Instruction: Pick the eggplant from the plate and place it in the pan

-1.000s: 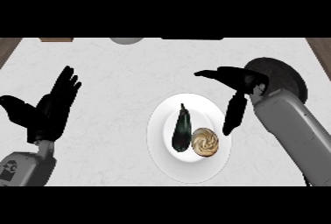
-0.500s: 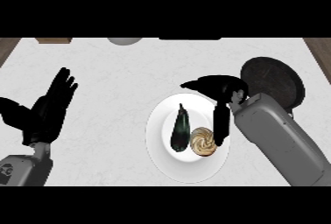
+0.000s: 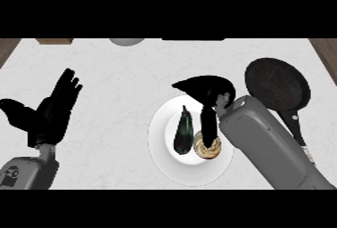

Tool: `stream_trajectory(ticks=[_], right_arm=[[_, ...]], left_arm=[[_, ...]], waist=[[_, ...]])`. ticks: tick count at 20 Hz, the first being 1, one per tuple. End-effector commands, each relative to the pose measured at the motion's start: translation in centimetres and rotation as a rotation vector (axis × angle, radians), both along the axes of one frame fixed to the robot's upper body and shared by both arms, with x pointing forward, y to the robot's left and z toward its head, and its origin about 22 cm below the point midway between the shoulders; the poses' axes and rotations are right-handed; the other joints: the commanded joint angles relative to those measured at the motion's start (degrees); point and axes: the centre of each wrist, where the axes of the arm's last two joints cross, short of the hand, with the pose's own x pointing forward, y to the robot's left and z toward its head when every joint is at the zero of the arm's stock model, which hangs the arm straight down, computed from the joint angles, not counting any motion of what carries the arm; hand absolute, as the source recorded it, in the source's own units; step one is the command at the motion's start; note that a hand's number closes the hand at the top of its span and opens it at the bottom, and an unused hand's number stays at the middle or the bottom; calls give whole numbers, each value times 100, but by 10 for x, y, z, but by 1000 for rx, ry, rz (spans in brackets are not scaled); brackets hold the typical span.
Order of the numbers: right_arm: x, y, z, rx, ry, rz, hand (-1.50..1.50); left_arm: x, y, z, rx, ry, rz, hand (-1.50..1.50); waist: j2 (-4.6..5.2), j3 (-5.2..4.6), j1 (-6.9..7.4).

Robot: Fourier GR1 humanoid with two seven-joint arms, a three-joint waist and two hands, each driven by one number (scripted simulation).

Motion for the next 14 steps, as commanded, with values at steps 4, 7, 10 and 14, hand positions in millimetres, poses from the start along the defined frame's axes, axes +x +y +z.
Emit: stream_trajectory(ticks=[4, 7, 10, 14], right_arm=[[1, 22, -13, -86, 43, -7, -150], [-4, 27, -30, -108, 32, -37, -150], [3, 26, -51, -128, 44, -42, -150], [20, -3, -35, -92, 41, -50, -150]], left_arm=[[-4, 10, 5, 18, -8, 19, 0], [-3, 8, -5, 8, 7, -8, 0], [-7, 5, 5, 0, 12, -1, 0], [-15, 14, 9, 12, -6, 2, 0]], waist=[[0, 0, 15], [4, -1, -2], [6, 1, 19], [3, 1, 26]])
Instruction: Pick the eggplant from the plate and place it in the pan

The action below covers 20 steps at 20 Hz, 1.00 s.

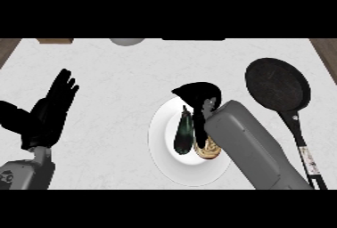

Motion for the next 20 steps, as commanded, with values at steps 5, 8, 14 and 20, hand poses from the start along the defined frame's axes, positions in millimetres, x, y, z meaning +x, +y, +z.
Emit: stream_trajectory(ticks=[5, 8, 14, 20], right_arm=[[11, 16, -15, -28, 45, 15, -150], [6, 3, -55, -5, 43, 9, -150], [-13, 12, -79, 21, 46, 3, -150], [-8, 20, -87, 24, 68, -29, -150]], left_arm=[[17, 2, 8, 8, -14, 14, 0], [-10, -16, -9, -3, -14, -2, 0], [1, 3, -8, -2, 4, 0, 0], [-3, -9, 5, -6, 0, -17, 0]], waist=[[6, 0, -16], [6, 1, 21], [1, 0, -11], [2, 1, 57]])
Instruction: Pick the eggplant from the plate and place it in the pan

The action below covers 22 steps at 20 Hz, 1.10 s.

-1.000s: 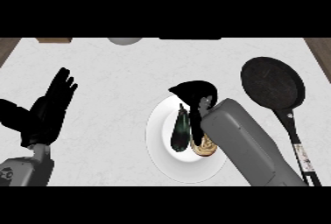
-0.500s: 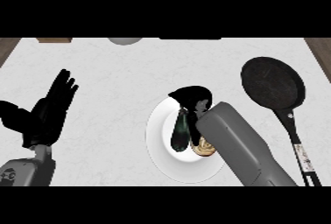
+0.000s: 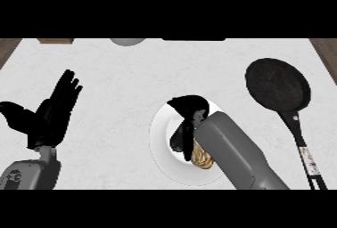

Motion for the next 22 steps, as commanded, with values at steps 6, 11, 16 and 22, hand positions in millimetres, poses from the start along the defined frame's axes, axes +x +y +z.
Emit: stream_trajectory(ticks=[6, 11, 16, 22], right_arm=[[-16, -3, -47, 71, -8, 102, 150], [4, -20, -44, 120, -47, 44, 150], [8, -1, -35, 137, -40, 31, 150], [-17, -11, -33, 91, -289, -202, 150]], left_arm=[[-9, -1, -4, 2, -5, -9, 0], [1, 2, 7, 0, -11, 16, 0], [2, -5, 11, -7, -4, -33, 0], [-1, 2, -8, 8, 11, 27, 0]], waist=[[16, 6, 31], [23, 6, 20], [36, 7, 128], [-30, 2, -124]])
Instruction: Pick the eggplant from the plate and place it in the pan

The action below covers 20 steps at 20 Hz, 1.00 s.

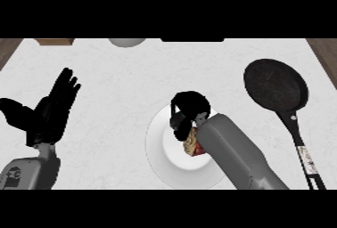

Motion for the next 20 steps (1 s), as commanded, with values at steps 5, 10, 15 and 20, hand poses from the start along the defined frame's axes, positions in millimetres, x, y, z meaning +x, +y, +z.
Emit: stream_trajectory(ticks=[5, 10, 15, 20], right_arm=[[-35, 3, 23, -47, -367, -211, 150], [-39, 5, 87, -112, -692, -230, 150], [-72, 13, 151, -79, -837, -267, 150], [-80, -25, 183, -57, -840, -360, 150]], left_arm=[[-11, 16, -5, 7, 18, 30, 0], [-10, 9, -2, 9, 14, 24, 0], [-2, 5, -6, 5, 14, 21, 0], [-15, 14, 4, 9, 6, -15, 0]], waist=[[-11, 5, -152], [-11, 6, -152], [25, 6, -117], [47, 9, -24]])
